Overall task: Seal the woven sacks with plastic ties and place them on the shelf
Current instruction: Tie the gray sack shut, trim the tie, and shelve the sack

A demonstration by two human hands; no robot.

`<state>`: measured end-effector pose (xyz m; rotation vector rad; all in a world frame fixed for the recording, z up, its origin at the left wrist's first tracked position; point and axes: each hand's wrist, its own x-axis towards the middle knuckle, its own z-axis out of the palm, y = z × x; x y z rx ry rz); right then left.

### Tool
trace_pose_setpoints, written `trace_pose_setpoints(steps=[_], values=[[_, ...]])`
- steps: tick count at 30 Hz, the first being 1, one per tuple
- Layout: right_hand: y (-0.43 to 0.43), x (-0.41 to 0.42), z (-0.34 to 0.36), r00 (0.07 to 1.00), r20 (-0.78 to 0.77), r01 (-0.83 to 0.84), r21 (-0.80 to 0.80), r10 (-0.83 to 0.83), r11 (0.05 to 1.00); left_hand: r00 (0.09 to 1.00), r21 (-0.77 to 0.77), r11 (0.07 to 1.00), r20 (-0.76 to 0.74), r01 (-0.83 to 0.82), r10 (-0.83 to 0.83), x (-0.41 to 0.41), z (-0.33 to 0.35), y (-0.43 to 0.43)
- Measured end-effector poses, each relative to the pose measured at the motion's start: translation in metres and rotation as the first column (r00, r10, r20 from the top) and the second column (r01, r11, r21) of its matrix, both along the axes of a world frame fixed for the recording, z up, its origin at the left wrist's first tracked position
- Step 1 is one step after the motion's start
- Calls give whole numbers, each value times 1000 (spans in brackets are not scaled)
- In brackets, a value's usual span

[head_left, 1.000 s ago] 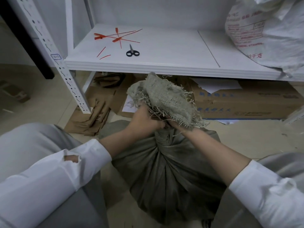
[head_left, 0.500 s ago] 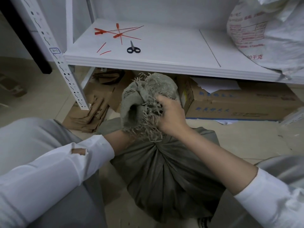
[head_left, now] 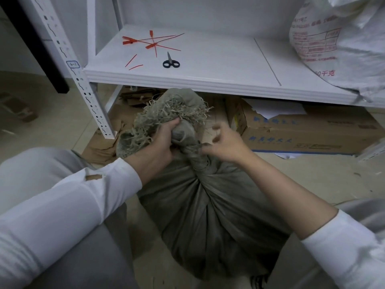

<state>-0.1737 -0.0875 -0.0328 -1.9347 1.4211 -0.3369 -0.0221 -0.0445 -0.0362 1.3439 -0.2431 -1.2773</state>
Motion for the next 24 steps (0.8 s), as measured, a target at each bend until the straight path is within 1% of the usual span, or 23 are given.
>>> trace_pose_setpoints(steps=[1, 2, 3, 4, 5, 7, 10, 12, 14, 17, 19, 22, 24], values=[[2, -5, -11, 987, -145, -52, 102, 66, 993, 1000, -15, 1000, 0, 19, -19, 3, -2, -1], [6, -9, -26, 961, -238, -96, 187, 140, 978, 1000, -14, 1000, 7, 14, -14, 3, 0, 1], [10, -10, -43, 940, -276, -133, 238, 199, 962, 1000, -21, 1000, 8, 18, -17, 3, 0, 2], [14, -10, -60, 931, -280, -165, 250, 234, 954, 1000, -21, 1000, 10, 18, -18, 3, 0, 3], [18, -9, -74, 933, -266, -184, 222, 241, 958, 999, -21, 999, 20, 37, -36, 4, -2, 1], [20, -7, -93, 960, -204, -170, 114, 190, 979, 997, -11, 998, 31, 67, -66, 2, -1, 1], [13, -6, -104, 993, -55, -103, 12, 104, 995, 988, -3, 990, 68, 140, -139, -2, -2, 2], [9, -4, -107, 997, 50, -65, 19, 64, 998, 975, -8, 981, 108, 194, -192, -5, -2, 3], [5, -1, -109, 989, 148, -28, 23, 24, 999, 967, -9, 973, 117, 230, -228, -6, 0, 4], [3, 0, -103, 964, 263, -31, 3, 29, 1000, 953, -34, 958, 121, 285, -279, -3, 5, 4], [-2, -2, -92, 960, 269, -72, -14, 73, 997, 945, -64, 948, 126, 312, -303, 1, 9, 3], [-9, -7, -79, 948, 257, -180, -52, 187, 982, 932, -103, 930, 125, 354, -341, 4, 19, 4], [-14, -9, -72, 951, 195, -229, -80, 241, 970, 926, -129, 918, 104, 375, -363, 5, 23, 4]])
